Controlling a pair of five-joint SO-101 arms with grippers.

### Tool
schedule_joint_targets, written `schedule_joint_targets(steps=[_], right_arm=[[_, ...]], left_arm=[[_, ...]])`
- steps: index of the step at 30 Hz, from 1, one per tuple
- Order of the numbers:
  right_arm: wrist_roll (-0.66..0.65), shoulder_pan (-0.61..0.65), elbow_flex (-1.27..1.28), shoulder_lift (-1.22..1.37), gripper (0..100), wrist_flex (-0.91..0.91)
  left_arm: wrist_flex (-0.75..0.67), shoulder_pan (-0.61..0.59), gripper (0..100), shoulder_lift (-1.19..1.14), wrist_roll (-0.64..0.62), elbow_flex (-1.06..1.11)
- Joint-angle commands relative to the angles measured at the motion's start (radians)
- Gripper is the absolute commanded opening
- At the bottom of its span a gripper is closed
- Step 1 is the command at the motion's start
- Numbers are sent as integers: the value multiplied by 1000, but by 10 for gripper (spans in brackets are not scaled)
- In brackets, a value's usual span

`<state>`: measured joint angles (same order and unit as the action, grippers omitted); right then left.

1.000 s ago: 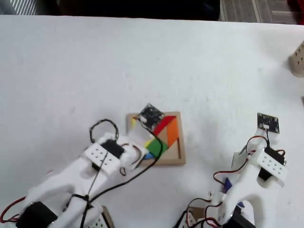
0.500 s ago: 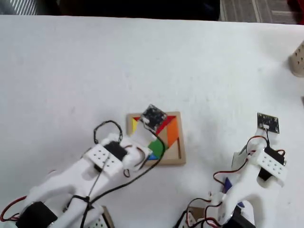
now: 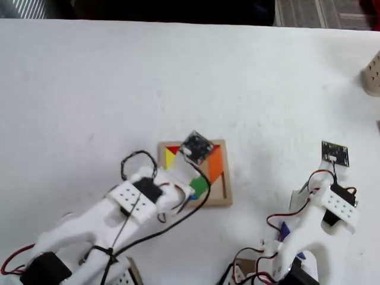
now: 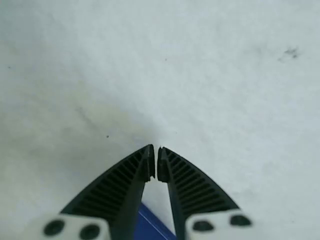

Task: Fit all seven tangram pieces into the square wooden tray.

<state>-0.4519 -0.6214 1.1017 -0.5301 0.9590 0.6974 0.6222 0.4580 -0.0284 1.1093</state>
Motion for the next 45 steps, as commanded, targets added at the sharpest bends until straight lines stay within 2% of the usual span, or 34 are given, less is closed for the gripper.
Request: schedule_joint_targets(steps=[1,16,22,29,32,37,42,45], right_arm=[[-9,15,-5,-30,18,-13],[-11,15,2,-30,18,-15],[-11,15,2,-30,18,-15],[-21,8,-44,-41,21,36],[-160,5,-94,-41,21,122],[-359,-8,-167,-41,21,315],[-565,-111,-212,-41,22,435],[-738,-139,-204,-41,33,478]], left_arm=[[-11,51,20,30,-6,-5],[-17,64,20,30,-12,52],[-9,59,20,33,-9,9],[-14,-136,20,33,-6,-51],[-17,-188,20,33,-5,-51],[-11,-191,20,33,2,-46],[-11,-189,20,31,146,-44],[-11,-189,20,31,160,-44]])
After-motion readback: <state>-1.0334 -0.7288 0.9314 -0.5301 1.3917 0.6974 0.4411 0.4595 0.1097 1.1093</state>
